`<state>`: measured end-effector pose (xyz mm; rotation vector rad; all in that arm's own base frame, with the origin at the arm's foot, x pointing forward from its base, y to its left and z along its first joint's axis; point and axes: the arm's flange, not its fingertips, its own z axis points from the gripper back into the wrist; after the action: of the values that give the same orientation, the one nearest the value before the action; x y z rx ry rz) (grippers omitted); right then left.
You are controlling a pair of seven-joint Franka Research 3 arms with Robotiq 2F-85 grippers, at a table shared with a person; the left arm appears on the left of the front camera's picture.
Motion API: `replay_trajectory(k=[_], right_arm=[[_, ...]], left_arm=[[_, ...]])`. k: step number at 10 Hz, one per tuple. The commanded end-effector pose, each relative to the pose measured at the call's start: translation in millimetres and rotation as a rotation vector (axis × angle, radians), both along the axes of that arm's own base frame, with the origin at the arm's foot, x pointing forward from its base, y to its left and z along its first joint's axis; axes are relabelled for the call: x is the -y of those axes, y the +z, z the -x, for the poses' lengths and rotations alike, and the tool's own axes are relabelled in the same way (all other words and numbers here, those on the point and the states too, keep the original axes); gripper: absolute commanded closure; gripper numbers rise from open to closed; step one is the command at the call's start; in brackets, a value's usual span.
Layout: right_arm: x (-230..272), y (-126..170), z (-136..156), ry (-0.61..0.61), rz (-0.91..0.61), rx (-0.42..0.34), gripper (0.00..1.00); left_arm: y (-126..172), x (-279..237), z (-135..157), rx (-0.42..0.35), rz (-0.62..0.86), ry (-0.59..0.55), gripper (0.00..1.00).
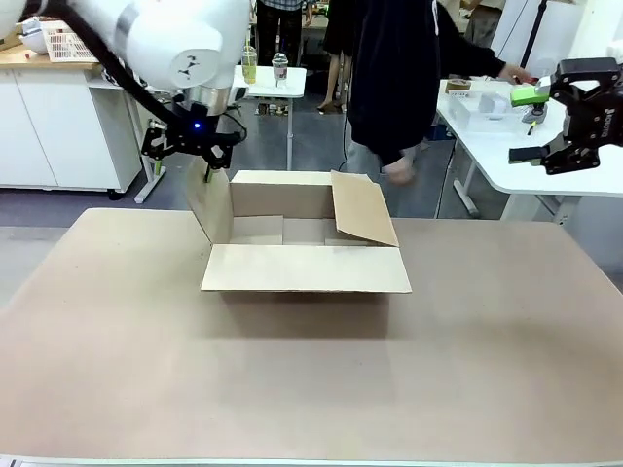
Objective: Pack the gift set into the box.
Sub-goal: Place both hands on the side flaps of the Package Box and spread them outward.
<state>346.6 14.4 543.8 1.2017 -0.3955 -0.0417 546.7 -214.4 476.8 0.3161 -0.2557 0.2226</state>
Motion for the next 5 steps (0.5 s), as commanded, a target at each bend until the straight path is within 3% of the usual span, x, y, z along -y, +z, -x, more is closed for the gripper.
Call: replay_trajectory(k=[1,5], right_arm=[[0,1,-3,0.013,0.003,0.026,0.0],[0,1,-3,0.013,0.003,0.026,0.0]], left_arm=[[-1,-30,22,0.011,0.146,-0.003,0.0],[-24,-69,28,-0.02,0.423,-0.094,0.0]])
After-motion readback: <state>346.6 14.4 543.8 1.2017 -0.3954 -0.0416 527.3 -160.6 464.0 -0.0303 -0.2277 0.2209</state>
